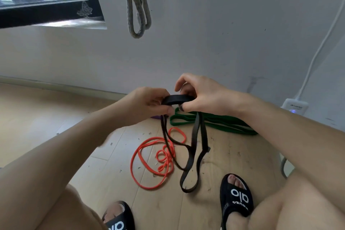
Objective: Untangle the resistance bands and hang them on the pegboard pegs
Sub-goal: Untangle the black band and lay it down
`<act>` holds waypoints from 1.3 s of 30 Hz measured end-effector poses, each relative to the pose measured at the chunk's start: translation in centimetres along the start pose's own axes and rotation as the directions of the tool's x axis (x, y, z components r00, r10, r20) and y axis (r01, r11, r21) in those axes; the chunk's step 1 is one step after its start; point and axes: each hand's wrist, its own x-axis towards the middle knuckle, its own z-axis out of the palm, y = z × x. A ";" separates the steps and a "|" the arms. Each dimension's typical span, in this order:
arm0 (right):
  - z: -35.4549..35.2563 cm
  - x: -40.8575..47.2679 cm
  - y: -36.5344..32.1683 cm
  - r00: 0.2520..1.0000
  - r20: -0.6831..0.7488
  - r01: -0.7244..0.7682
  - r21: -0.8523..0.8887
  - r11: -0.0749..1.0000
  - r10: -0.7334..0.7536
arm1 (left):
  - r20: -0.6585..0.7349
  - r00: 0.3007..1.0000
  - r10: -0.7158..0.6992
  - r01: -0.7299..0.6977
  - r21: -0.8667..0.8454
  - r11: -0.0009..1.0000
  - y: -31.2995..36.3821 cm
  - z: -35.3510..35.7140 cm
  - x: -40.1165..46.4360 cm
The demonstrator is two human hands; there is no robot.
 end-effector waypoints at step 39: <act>-1.4 -0.8 -1.2 0.985 -0.155 0.087 0.106 0.991 -0.070 | -0.022 0.998 0.058 -0.061 -0.255 0.965 0.4 1.9 0.5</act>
